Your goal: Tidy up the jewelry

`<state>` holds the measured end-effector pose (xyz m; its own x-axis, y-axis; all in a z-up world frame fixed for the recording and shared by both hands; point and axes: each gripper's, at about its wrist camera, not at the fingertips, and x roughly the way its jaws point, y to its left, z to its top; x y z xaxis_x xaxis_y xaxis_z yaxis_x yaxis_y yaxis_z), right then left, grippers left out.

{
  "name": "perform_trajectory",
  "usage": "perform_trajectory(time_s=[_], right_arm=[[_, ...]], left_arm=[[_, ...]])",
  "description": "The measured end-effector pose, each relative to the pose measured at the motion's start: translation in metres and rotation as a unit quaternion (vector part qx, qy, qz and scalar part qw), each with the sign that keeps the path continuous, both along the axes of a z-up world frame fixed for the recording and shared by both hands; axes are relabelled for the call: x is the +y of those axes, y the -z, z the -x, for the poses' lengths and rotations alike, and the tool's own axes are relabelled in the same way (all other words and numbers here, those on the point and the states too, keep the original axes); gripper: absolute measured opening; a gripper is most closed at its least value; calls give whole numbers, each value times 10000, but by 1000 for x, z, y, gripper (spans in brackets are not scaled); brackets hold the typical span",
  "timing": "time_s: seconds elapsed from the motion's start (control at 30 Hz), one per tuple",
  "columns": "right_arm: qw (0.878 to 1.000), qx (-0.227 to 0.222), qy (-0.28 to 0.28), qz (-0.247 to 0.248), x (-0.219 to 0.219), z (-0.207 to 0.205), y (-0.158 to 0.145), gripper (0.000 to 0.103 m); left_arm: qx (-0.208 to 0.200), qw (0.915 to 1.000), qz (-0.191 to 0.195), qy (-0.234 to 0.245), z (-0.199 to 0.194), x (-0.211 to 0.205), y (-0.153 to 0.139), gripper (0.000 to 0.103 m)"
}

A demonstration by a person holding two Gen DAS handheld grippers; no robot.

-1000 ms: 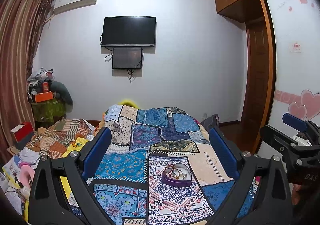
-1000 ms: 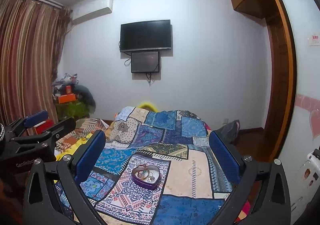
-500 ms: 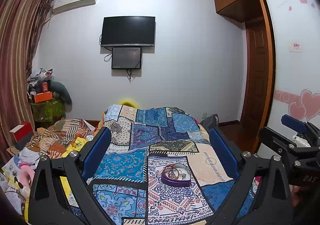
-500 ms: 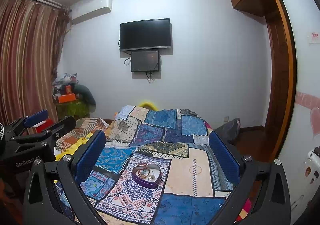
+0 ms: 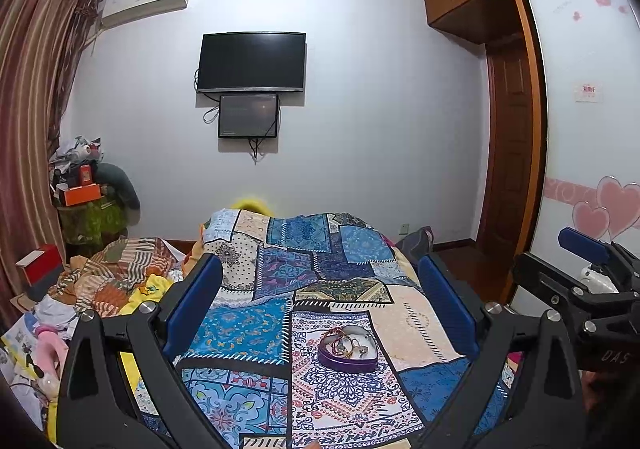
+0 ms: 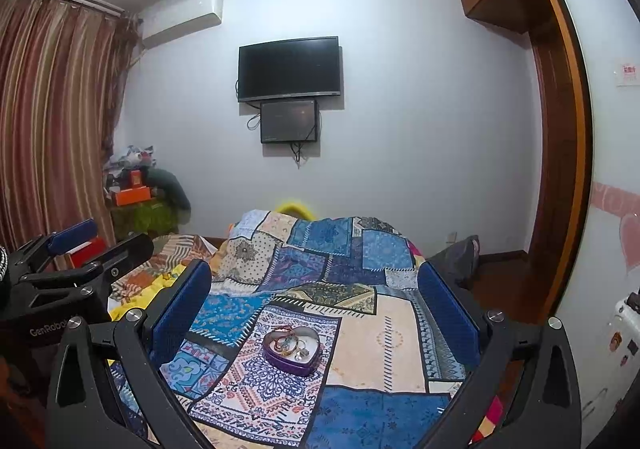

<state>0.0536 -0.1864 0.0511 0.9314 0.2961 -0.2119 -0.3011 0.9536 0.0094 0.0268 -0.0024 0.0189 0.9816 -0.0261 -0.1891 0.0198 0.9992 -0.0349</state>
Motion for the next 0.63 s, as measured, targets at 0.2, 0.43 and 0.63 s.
perform_trajectory(time_s=[0.2, 0.43, 0.63], right_arm=[[10000, 7, 25, 12, 0, 0, 0, 102], [9999, 54, 85, 22, -1, -1, 0, 102], [9999, 112, 121, -13, -3, -5, 1, 102]], left_arm=[[13, 10000, 2, 26, -1, -1, -1, 99], [50, 10000, 2, 36, -2, -2, -1, 99], [60, 9999, -43, 72, -4, -4, -1, 101]])
